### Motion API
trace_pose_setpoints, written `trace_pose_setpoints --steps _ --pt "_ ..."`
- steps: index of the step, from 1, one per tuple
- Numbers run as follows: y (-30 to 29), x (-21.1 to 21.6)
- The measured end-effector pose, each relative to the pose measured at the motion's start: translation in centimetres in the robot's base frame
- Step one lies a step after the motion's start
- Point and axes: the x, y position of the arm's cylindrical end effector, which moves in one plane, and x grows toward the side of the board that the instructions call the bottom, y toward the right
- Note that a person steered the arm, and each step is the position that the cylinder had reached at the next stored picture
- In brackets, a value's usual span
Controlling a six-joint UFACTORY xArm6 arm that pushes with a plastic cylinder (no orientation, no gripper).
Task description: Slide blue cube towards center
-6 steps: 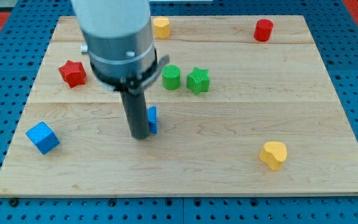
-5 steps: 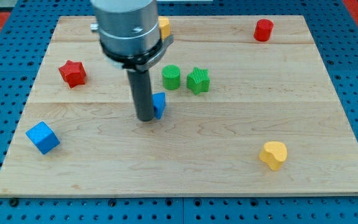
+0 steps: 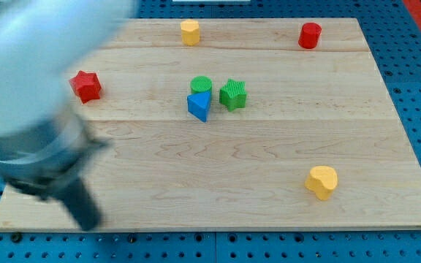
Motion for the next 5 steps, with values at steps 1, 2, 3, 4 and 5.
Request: trace_pose_setpoints --steps 1,2,3,4,5 --pt "-7.4 -4.4" --pt "-6.5 -8.3" --pt "3.7 -10.2" --pt "8.8 -10.2" --pt "6.0 -3.7"
